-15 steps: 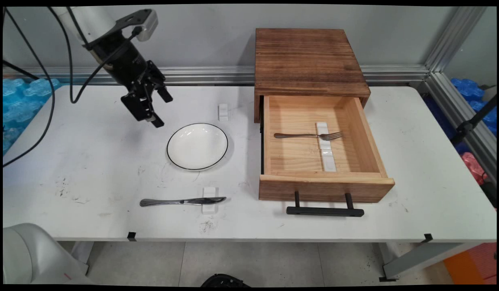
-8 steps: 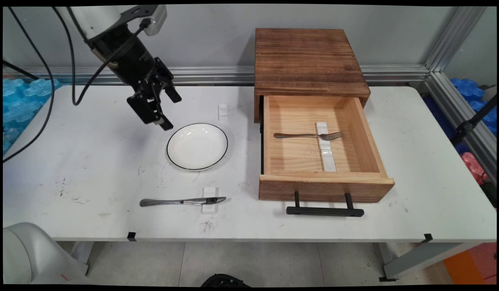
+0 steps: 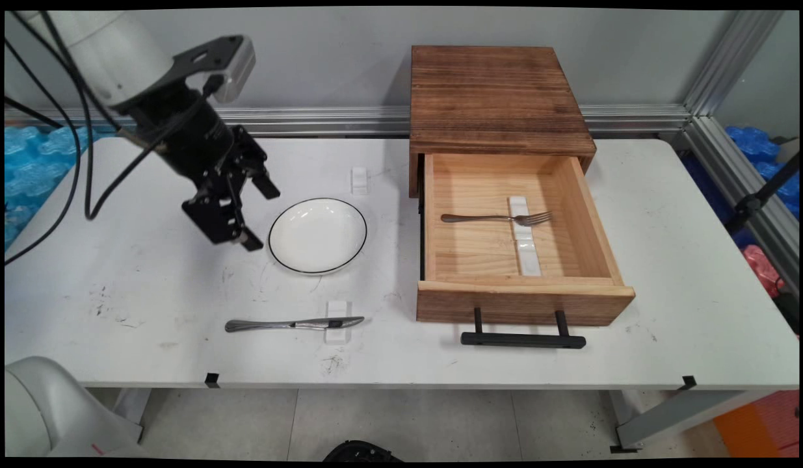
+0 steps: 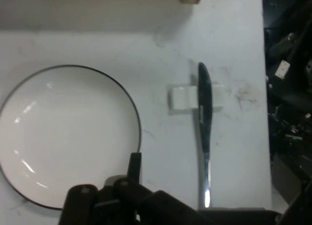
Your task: Pick up the knife from the right of the white plate
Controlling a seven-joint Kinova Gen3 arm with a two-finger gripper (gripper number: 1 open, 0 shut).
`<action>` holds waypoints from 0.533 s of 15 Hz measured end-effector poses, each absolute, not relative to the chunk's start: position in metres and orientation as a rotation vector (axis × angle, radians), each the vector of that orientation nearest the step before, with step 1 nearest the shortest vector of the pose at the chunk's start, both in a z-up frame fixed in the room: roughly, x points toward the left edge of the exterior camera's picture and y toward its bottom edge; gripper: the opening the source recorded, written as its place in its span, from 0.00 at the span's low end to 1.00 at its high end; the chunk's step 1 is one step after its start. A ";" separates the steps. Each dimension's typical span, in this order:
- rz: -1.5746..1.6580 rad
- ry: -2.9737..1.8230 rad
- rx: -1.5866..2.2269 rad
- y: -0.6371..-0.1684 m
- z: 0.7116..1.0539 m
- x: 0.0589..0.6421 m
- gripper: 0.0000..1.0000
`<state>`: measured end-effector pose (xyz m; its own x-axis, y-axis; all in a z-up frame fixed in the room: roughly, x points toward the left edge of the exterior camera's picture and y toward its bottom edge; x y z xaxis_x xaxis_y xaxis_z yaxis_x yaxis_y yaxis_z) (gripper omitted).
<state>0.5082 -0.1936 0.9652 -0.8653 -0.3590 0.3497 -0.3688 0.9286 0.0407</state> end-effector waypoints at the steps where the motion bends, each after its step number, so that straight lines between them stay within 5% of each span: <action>1: 0.037 -2.734 0.534 -0.189 0.962 0.508 1.00; 8: 0.027 -2.745 0.529 -0.161 0.926 0.501 1.00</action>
